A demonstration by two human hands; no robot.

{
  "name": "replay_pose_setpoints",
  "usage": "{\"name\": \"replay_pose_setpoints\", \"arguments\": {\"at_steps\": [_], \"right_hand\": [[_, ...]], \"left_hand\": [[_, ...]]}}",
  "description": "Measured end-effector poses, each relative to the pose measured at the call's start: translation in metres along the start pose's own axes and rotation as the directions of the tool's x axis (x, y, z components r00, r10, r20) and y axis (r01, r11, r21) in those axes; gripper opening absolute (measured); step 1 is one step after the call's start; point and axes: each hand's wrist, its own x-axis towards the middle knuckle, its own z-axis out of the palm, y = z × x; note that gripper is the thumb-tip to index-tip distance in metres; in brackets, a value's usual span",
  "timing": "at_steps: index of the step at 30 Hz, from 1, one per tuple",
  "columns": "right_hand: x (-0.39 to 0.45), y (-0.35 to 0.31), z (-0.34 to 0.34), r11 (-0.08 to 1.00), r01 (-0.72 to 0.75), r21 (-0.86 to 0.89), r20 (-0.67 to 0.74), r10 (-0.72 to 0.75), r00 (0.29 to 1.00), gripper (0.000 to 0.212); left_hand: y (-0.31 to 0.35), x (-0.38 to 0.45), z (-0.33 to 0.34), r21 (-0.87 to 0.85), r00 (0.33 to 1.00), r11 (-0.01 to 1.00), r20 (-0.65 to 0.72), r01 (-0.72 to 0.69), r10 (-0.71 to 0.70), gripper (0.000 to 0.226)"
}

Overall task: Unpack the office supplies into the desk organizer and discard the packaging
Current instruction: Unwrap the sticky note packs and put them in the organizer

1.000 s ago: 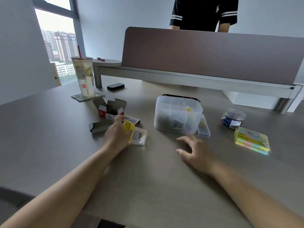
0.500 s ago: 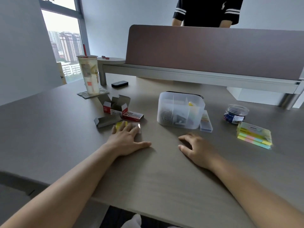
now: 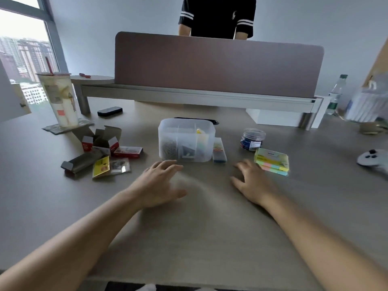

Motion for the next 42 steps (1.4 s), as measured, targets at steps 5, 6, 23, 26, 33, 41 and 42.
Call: {"name": "replay_pose_setpoints", "arguments": {"at_steps": [5,6,23,26,33,41,42], "right_hand": [[0.010,0.049,-0.015,0.965,-0.248,-0.081,-0.125,0.237,0.964,0.054],[0.012,0.056,-0.015,0.958,-0.270,-0.095,-0.113,0.259,0.959,0.057],[0.003,0.045,-0.024,0.993,0.003,0.121,-0.546,0.064,0.835,0.028],[0.005,0.021,-0.027,0.872,0.137,0.470,-0.548,0.167,0.820,0.017],[0.013,-0.016,-0.012,0.457,-0.060,0.887,-0.016,0.161,0.987,0.016],[0.019,-0.039,-0.011,0.410,-0.083,0.908,0.079,0.029,0.996,0.018],[0.022,-0.040,-0.011,0.438,-0.061,0.897,0.052,0.033,0.998,0.022]], "left_hand": [[0.028,0.030,0.019,0.041,0.994,0.997,0.097,-0.058,0.054,0.072],[0.029,0.033,0.022,0.056,0.994,0.997,0.096,-0.061,0.056,0.072],[0.022,0.036,0.025,-0.050,0.996,0.997,0.063,-0.066,0.069,0.108],[0.021,0.037,0.021,-0.237,0.999,0.971,0.016,-0.028,0.033,0.105],[0.034,0.037,0.016,-0.869,0.999,0.492,-0.048,-0.048,0.012,0.045],[0.033,0.041,0.008,-0.984,0.973,0.178,-0.055,-0.014,-0.225,0.011],[0.031,0.040,0.006,-0.982,0.971,0.189,-0.064,-0.020,-0.231,0.011]]}}
